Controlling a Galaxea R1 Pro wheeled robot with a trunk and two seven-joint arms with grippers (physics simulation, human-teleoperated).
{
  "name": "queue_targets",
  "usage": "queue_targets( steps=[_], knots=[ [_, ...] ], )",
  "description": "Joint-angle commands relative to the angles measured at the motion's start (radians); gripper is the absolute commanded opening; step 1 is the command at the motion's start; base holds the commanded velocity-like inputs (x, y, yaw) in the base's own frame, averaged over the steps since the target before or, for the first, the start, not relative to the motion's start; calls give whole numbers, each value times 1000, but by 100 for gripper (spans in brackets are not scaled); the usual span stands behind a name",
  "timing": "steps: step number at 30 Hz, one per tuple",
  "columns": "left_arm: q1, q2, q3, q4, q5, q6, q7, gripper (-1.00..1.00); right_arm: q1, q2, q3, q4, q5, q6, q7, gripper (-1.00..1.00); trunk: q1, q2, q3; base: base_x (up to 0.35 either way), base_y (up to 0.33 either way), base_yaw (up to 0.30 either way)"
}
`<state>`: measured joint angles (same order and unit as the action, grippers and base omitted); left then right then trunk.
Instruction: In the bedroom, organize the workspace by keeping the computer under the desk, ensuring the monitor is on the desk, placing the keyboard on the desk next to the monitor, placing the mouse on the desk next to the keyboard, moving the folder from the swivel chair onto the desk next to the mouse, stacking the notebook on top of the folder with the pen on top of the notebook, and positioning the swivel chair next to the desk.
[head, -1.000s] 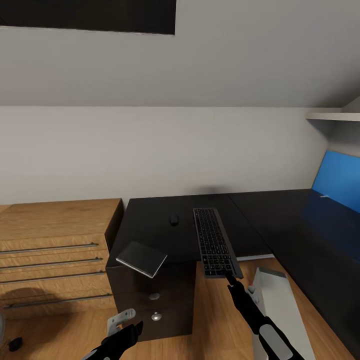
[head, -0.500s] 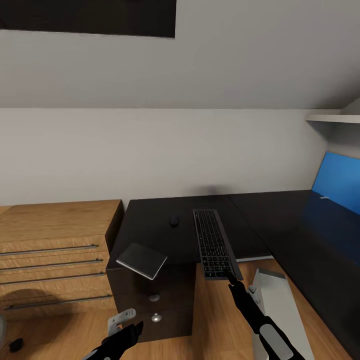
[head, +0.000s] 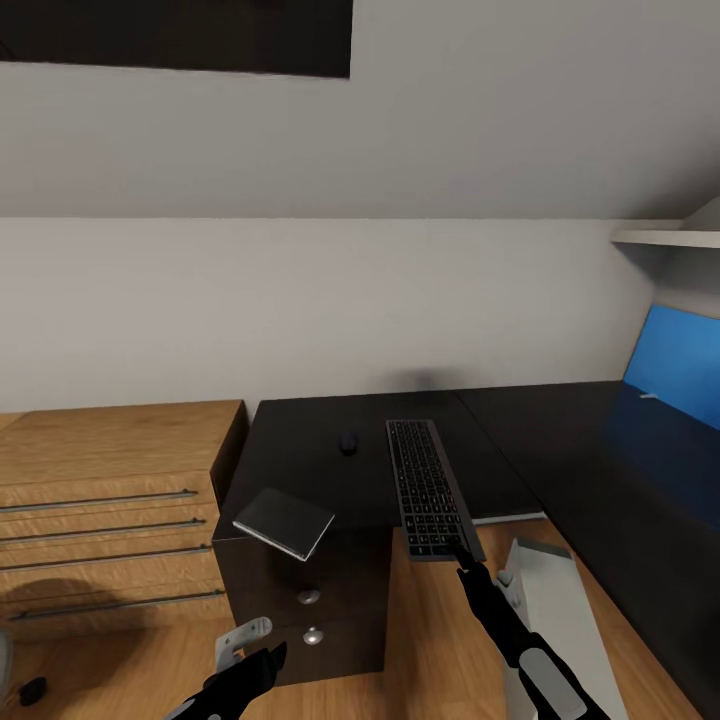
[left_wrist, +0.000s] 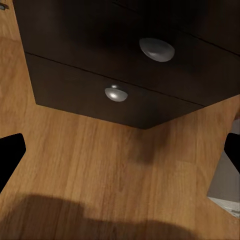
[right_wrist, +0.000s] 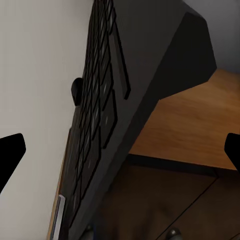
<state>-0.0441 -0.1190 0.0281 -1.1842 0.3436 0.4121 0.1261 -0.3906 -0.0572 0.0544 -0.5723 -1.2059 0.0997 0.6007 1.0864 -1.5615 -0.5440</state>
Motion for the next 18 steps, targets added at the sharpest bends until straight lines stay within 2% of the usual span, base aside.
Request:
queue_targets(
  steps=[1, 2, 3, 16, 18],
  knots=[
    [0, -1, 1, -2, 11, 5, 6, 100, -1, -1, 4, 0, -11, 5, 2, 100, 0, -1, -1, 0, 0, 0],
    [0, -1, 1, -2, 11, 5, 6, 100, -1, -1, 4, 0, -11, 5, 2, 100, 0, -1, -1, 0, 0, 0],
    [0, -1, 1, -2, 11, 5, 6, 100, -1, -1, 4, 0, -11, 5, 2, -100, 0, -1, -1, 0, 0, 0],
    [0, -1, 1, -1, 10, 5, 6, 100, -1, -1, 4, -2, -11, 5, 7, -100, 0, -1, -1, 0, 0, 0],
    [0, -1, 1, -1, 10, -4, 7, 100, -1, -2, 4, -4, -11, 5, 9, -100, -8, 13, 5, 0, 0, 0]
  ],
)
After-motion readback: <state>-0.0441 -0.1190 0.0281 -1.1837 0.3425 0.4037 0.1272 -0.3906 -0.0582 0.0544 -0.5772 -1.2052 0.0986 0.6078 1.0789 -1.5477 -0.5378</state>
